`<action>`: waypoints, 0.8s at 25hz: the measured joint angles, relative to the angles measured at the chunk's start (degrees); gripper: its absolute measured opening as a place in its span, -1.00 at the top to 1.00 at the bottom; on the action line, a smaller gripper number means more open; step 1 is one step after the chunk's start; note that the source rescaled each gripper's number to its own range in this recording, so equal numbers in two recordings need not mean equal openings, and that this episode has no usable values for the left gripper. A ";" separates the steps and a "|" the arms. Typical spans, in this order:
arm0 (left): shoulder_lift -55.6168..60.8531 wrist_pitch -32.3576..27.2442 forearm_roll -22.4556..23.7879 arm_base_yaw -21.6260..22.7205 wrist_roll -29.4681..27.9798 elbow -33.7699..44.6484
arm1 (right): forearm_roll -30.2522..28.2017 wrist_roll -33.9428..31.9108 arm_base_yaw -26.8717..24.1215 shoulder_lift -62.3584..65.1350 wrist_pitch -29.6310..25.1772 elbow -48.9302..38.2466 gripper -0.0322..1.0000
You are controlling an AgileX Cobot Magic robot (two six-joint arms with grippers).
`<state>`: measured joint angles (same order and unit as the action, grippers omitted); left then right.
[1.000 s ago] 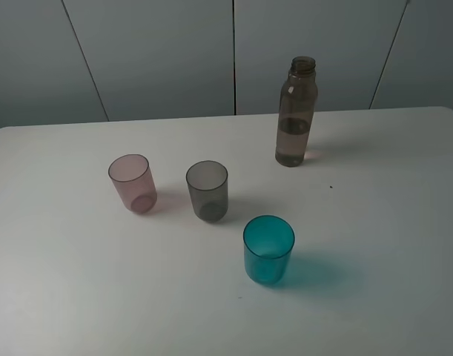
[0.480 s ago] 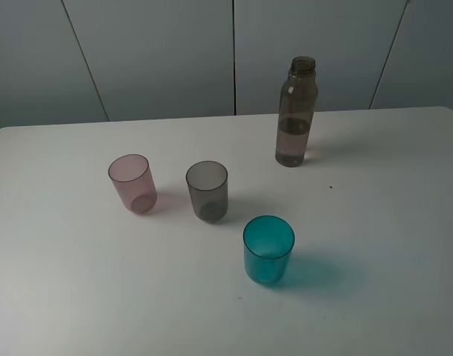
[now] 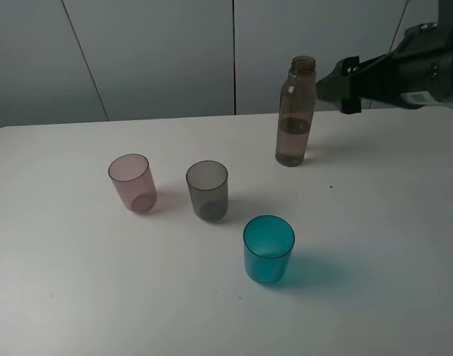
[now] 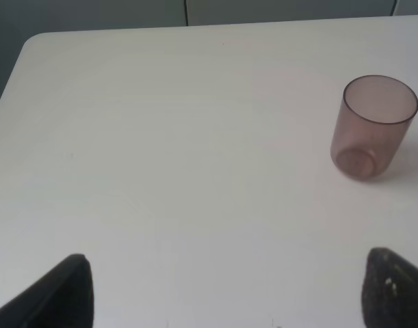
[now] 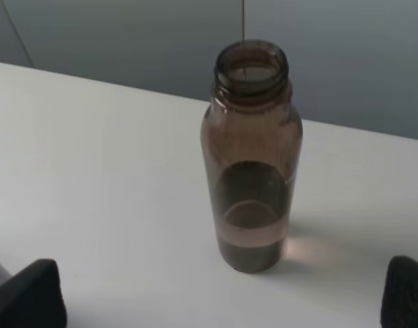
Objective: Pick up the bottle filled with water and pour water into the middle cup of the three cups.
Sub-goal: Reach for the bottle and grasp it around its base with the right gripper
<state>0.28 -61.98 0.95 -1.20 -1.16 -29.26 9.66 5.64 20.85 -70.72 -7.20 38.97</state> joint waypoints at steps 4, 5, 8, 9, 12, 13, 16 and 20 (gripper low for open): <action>0.00 0.00 0.00 0.00 0.00 0.00 | 0.00 0.10 0.22 -8.89 5.12 0.00 -1.00; 0.00 0.00 0.00 0.00 0.00 0.00 | 0.00 0.10 0.22 -10.63 6.41 0.00 -1.00; 0.00 0.00 0.00 0.00 0.00 0.00 | -1.12 0.14 0.22 -16.45 9.91 0.00 -1.00; 0.00 0.00 0.00 0.00 0.00 0.00 | -1.84 0.14 0.22 -18.47 11.43 0.00 -1.00; 0.00 0.00 0.00 0.00 0.00 0.00 | -4.07 -0.30 0.22 -23.88 14.13 0.00 -1.00; 0.00 0.00 0.00 0.00 0.00 0.00 | -4.91 -0.29 0.22 -25.66 14.99 0.00 -1.00; 0.00 0.00 0.00 0.00 0.00 0.00 | -6.85 -0.40 0.22 -29.98 18.04 0.00 -1.00; 0.00 0.00 0.00 0.00 0.00 0.00 | -7.28 -2.24 0.22 -33.68 23.12 0.04 -1.00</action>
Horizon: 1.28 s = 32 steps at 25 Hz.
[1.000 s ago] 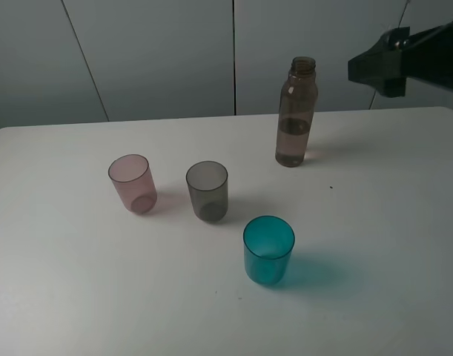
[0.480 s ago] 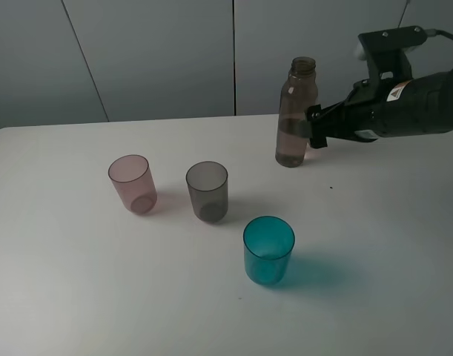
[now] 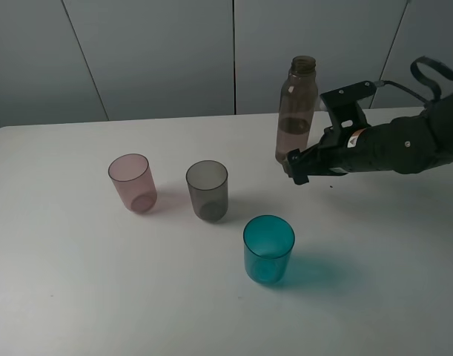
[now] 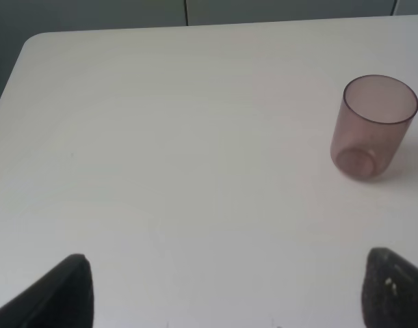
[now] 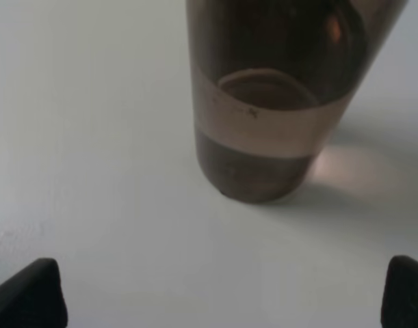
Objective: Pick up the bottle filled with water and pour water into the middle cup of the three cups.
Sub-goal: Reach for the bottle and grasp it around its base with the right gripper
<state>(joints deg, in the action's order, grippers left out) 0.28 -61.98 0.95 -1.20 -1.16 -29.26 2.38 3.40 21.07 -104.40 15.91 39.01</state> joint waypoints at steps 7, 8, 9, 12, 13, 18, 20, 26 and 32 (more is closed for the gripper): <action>0.00 0.00 0.00 0.00 0.00 0.00 | -0.16 -0.99 0.00 -3.66 12.42 0.00 -1.00; 0.00 0.00 0.00 0.00 0.00 0.00 | -0.16 -0.99 0.00 -4.47 13.93 0.09 -1.00; 0.00 0.00 0.00 0.00 0.00 0.00 | -0.16 -0.99 0.00 -5.41 15.67 0.09 -1.00; 0.00 0.00 0.00 0.00 -0.11 0.00 | -0.16 -2.12 0.00 -7.74 20.03 0.09 -1.00; 0.00 0.00 0.00 0.00 -0.11 0.00 | -0.16 -2.84 0.00 -8.47 22.12 0.09 -1.00; 0.00 0.00 0.00 0.00 -0.11 0.00 | -0.26 -4.03 0.00 -11.53 28.13 0.09 -1.00; 0.00 0.00 0.00 0.00 -0.11 0.00 | -0.26 -4.01 0.00 -12.28 29.52 0.09 -1.00; 0.00 0.00 0.00 0.00 -0.11 0.00 | -0.26 -4.14 0.00 -13.75 34.67 0.09 -1.00; 0.00 0.00 0.00 0.00 -0.11 0.00 | -0.26 -4.14 0.00 -15.64 41.19 0.13 -1.00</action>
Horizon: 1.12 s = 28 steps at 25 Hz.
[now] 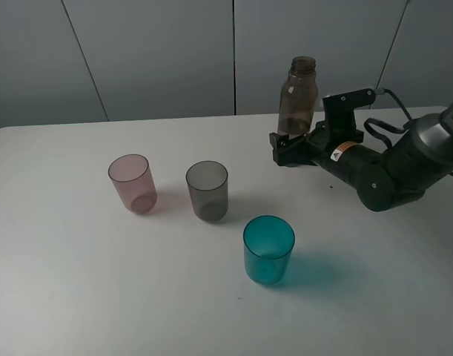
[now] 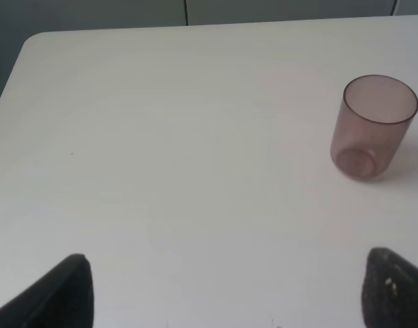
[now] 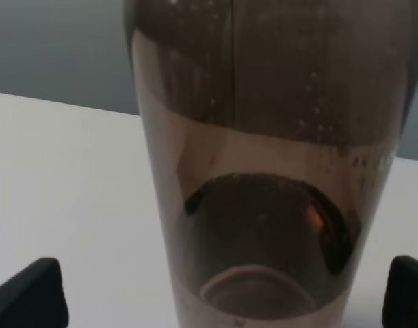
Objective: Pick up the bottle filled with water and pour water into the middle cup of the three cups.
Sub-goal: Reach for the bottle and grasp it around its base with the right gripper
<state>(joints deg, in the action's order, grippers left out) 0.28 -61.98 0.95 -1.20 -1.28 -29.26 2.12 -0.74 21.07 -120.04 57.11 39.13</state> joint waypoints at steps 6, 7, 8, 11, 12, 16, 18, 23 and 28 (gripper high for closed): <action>0.00 0.00 0.00 0.00 0.00 0.00 | 0.00 0.10 0.00 -0.80 1.25 1.89 -1.00; 0.00 0.00 0.00 0.00 0.00 0.00 | 0.00 0.10 0.00 -0.80 1.34 2.45 -1.00; 0.00 0.00 0.00 0.00 0.00 0.00 | 0.00 0.10 0.00 -1.06 1.34 3.21 -1.00; 0.00 0.00 0.00 0.00 0.00 0.00 | 0.00 0.10 0.00 -1.48 0.08 4.76 -1.00; 0.00 0.00 0.00 0.00 0.00 0.00 | 0.00 0.10 0.00 -1.77 0.13 5.18 -1.00; 0.00 0.00 0.00 0.00 0.00 0.00 | 0.00 0.10 0.00 -3.52 0.04 6.63 -1.00; 0.00 0.00 0.00 0.00 0.00 0.00 | 0.22 0.10 0.00 -4.08 0.04 7.06 -1.00; 0.00 0.00 0.00 0.00 0.00 0.00 | 0.43 0.21 -0.19 -4.69 0.41 8.07 -1.00; 0.00 0.00 0.00 0.00 0.00 0.00 | 0.43 -1.94 -0.82 -5.24 1.11 9.41 -1.00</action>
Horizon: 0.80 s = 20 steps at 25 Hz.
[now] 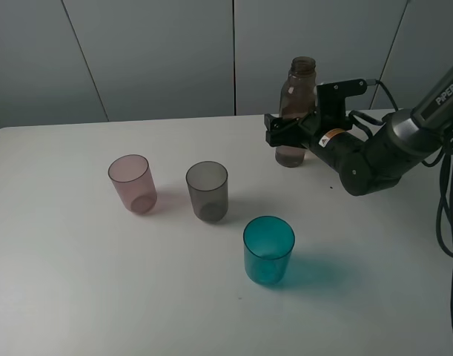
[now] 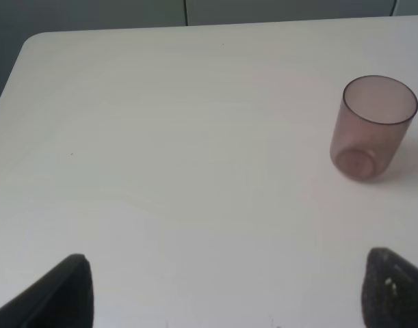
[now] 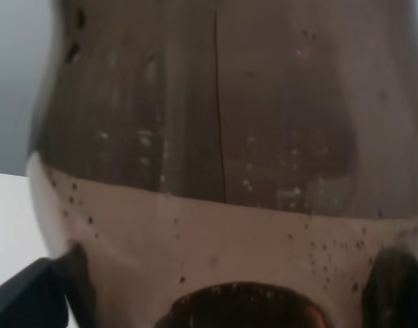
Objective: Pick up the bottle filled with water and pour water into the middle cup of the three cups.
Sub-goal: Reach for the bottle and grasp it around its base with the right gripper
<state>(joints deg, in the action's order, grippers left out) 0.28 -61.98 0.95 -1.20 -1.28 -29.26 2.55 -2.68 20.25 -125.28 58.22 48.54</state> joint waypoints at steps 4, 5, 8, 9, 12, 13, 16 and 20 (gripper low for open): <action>0.00 0.00 0.00 0.00 0.00 0.00 | -0.36 -0.60 0.00 -0.25 0.80 0.94 -1.00; 0.00 0.00 0.00 0.00 0.00 0.00 | -0.41 -0.74 0.00 -0.25 0.94 1.07 -1.00; 0.00 0.00 0.00 0.00 0.00 0.00 | -0.62 -0.98 -0.08 -0.36 1.05 1.07 -1.00; 0.00 0.00 0.00 0.00 0.00 0.00 | -0.92 -0.98 -0.21 -0.44 1.14 1.07 -1.00; 0.00 0.00 0.00 0.00 0.00 0.00 | -1.29 -1.83 -0.34 -1.64 2.56 1.19 -1.00; 0.00 0.00 0.00 0.00 0.00 0.00 | -1.50 -2.17 -0.34 -2.25 2.96 1.21 -1.00; 0.00 0.00 0.00 0.00 0.00 0.00 | -1.50 -2.29 -0.34 -3.57 3.60 1.60 -1.00; 0.00 0.00 0.00 0.00 0.00 0.00 | -2.55 -2.40 -0.34 -4.56 3.90 2.50 -1.00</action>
<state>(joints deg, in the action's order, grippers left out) 0.28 -61.98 0.95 -1.20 -1.28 -29.26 0.00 -5.08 19.90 -129.84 62.12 51.04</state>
